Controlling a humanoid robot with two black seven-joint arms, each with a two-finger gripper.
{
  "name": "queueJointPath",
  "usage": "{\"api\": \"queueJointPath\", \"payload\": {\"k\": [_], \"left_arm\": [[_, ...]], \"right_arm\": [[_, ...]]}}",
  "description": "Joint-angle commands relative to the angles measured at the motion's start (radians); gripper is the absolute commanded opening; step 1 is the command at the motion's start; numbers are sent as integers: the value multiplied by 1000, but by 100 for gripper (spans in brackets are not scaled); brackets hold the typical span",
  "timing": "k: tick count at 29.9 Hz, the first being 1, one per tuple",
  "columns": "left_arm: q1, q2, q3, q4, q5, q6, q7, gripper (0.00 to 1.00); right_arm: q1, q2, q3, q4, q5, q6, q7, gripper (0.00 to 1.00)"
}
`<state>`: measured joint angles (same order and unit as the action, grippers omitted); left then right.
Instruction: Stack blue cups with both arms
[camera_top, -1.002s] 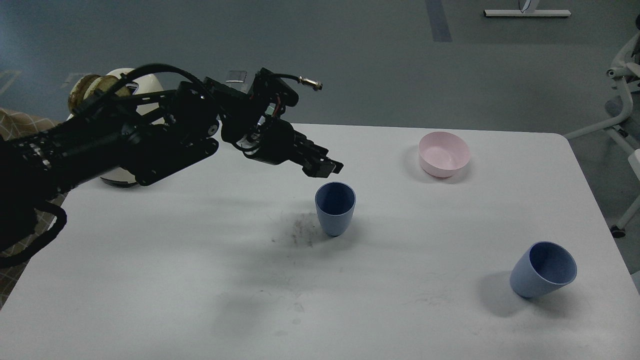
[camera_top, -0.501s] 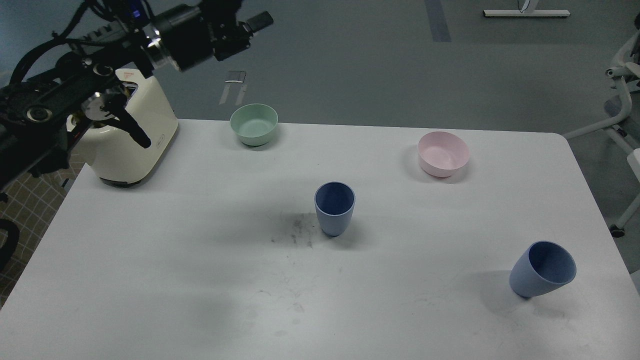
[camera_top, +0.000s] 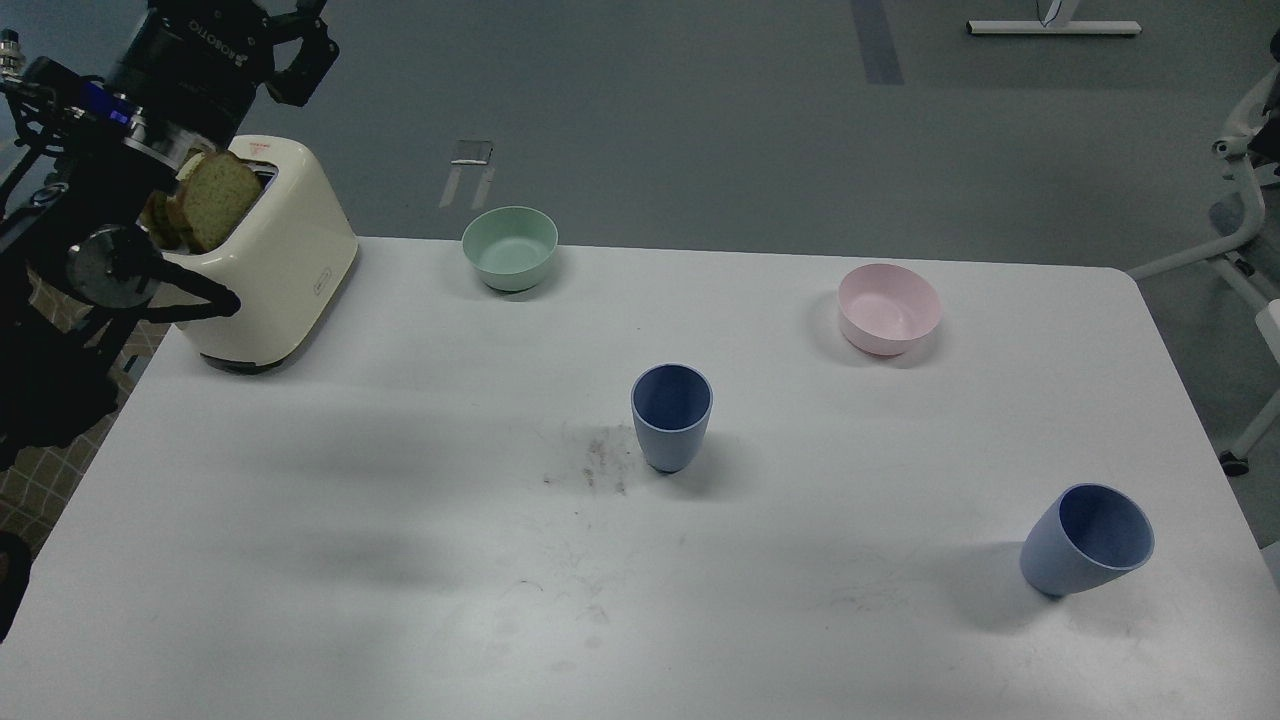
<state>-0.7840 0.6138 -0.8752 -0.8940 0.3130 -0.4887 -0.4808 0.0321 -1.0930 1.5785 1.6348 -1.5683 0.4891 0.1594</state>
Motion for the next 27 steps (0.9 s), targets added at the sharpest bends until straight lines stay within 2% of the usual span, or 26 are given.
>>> {"api": "queueJointPath", "payload": {"k": [1, 4, 7, 15, 21, 27], "left_arm": [[2, -6, -1, 7, -31, 2, 37, 98], [-1, -15, -2, 58, -54, 2, 80, 98], [-3, -26, -2, 70, -69, 2, 103, 98], [0, -57, -2, 70, -83, 22, 102, 98], [0, -60, -1, 66, -81, 25, 103, 98], [0, -78, -1, 64, -81, 30, 103, 98]], "right_arm": [[-73, -19, -6, 25, -165, 0, 58, 100], [-118, -12, -41, 25, -197, 0, 58, 100], [-146, 10, -61, 33, -197, 0, 58, 100], [-242, 13, -60, 97, -197, 0, 55, 100], [-302, 16, -64, 88, -210, 0, 48, 100], [-316, 100, -64, 66, -306, 0, 34, 100]]}}
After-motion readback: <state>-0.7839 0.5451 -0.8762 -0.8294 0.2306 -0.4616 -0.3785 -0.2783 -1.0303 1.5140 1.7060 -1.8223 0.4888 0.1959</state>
